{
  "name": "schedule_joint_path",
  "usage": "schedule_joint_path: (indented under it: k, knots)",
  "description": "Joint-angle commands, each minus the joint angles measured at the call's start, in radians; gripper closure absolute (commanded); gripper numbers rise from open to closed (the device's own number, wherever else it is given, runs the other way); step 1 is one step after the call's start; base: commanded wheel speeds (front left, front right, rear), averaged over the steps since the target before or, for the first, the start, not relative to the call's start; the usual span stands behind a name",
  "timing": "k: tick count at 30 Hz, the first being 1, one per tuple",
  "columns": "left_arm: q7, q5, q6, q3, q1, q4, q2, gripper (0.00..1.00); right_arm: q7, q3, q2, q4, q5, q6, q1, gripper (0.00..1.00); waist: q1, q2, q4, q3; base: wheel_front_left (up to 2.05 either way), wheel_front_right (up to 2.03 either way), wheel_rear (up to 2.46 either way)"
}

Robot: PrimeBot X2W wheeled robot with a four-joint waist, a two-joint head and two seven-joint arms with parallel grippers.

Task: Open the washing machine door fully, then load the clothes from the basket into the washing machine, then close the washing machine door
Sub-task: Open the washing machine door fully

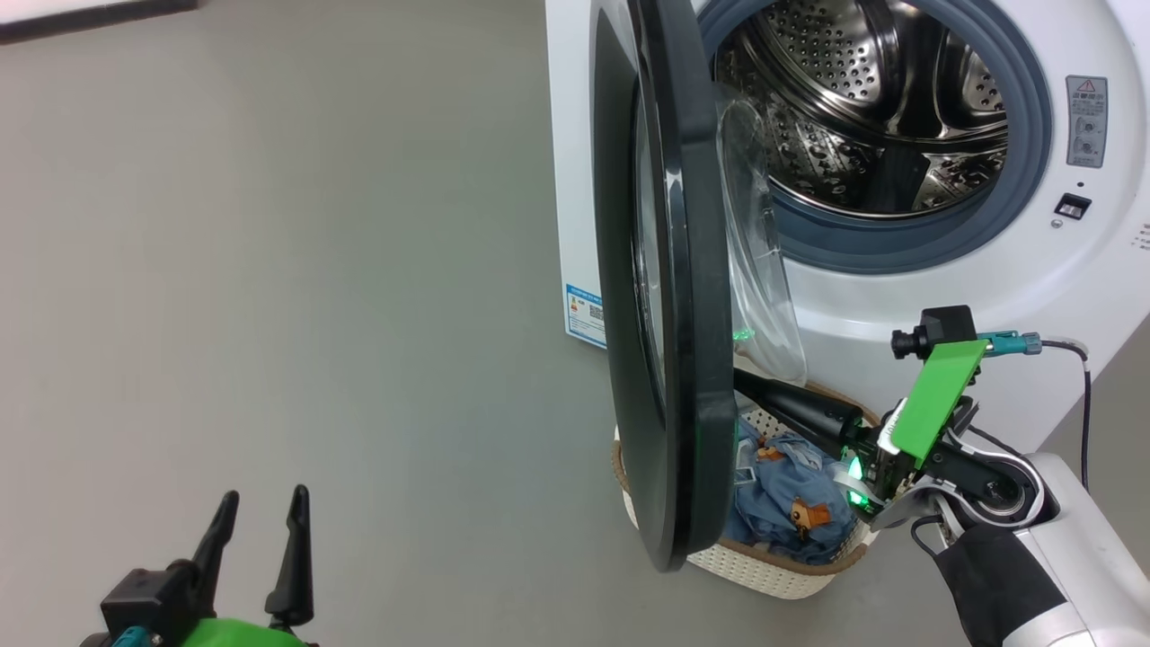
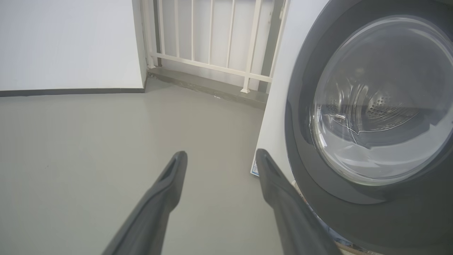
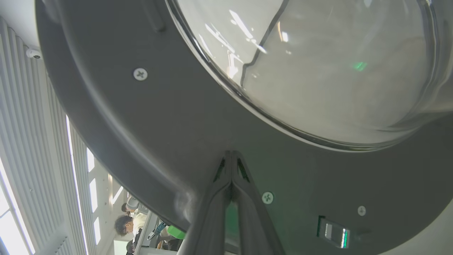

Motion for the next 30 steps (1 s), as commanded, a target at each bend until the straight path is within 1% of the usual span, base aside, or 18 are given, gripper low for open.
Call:
schedule_joint_path:
  k: [1,12,13,14,15,16,17,22,23,27,29,30]
  knots:
    - [-0.006,0.007,0.000,0.033,-0.024,-0.020,0.021,0.00,0.005,0.018,0.013,-0.032,0.005,0.002,-0.006,1.00,0.0000,0.0000,-0.005,0.000,0.00,0.00,0.00]
    - [-0.006,0.008,0.004,0.036,-0.017,-0.025,0.018,0.00,-0.015,-0.002,0.012,-0.030,-0.011,0.002,0.003,1.00,0.0000,0.0000,-0.074,-0.012,0.00,0.00,0.00]
    - [-0.006,0.007,0.003,0.037,-0.017,-0.025,0.018,0.00,-0.020,-0.004,0.010,-0.033,-0.015,0.002,0.003,0.83,0.0000,0.0000,-0.083,-0.013,0.00,0.00,0.00]
    - [-0.006,0.006,0.003,0.036,-0.016,-0.026,0.016,0.00,-0.025,-0.006,0.008,-0.036,-0.019,0.002,0.004,0.59,0.0000,0.0000,-0.093,-0.014,0.00,0.00,0.00]
    - [-0.006,0.007,0.003,0.036,-0.015,-0.027,0.015,0.00,-0.027,-0.006,0.007,-0.040,-0.023,0.002,0.005,0.40,0.0000,0.0000,-0.103,-0.015,0.00,0.00,0.00]
    - [-0.006,0.007,0.003,0.035,-0.013,-0.028,0.013,0.00,-0.031,-0.008,0.005,-0.045,-0.027,0.002,0.007,0.05,0.0000,0.0000,-0.114,-0.017,0.00,0.00,0.00]
    - [-0.006,0.006,0.003,0.034,-0.012,-0.029,0.012,0.00,-0.037,-0.010,0.004,-0.052,-0.031,0.002,0.009,0.00,0.0000,0.0000,-0.125,-0.019,0.00,0.00,0.00]
    - [-0.006,0.008,0.002,0.034,-0.008,-0.038,0.006,0.00,-0.086,-0.006,0.001,-0.108,-0.076,0.002,0.029,0.00,0.0000,0.0000,-0.184,-0.029,0.00,0.00,0.00]
    - [-0.006,0.009,0.002,0.036,-0.009,-0.042,0.006,0.00,-0.106,0.001,0.000,-0.137,-0.096,0.002,0.040,0.00,0.0000,0.0000,-0.209,-0.031,0.00,0.00,0.00]
    - [-0.006,0.013,0.001,0.039,-0.008,-0.058,0.007,0.00,-0.179,0.023,-0.015,-0.208,-0.170,0.002,0.059,0.00,0.0000,0.0000,-0.261,-0.030,0.00,0.00,0.00]
    - [-0.006,0.016,0.001,0.041,-0.006,-0.066,0.006,0.00,-0.240,0.035,-0.024,-0.238,-0.219,0.002,0.071,0.00,0.0000,0.0000,-0.286,-0.028,0.00,0.00,0.00]
    - [-0.006,0.016,0.001,0.041,-0.006,-0.066,0.006,0.00,-0.240,0.035,-0.024,-0.238,-0.219,0.002,0.071,0.00,0.0000,0.0000,-0.286,-0.028,0.00,0.00,0.00]
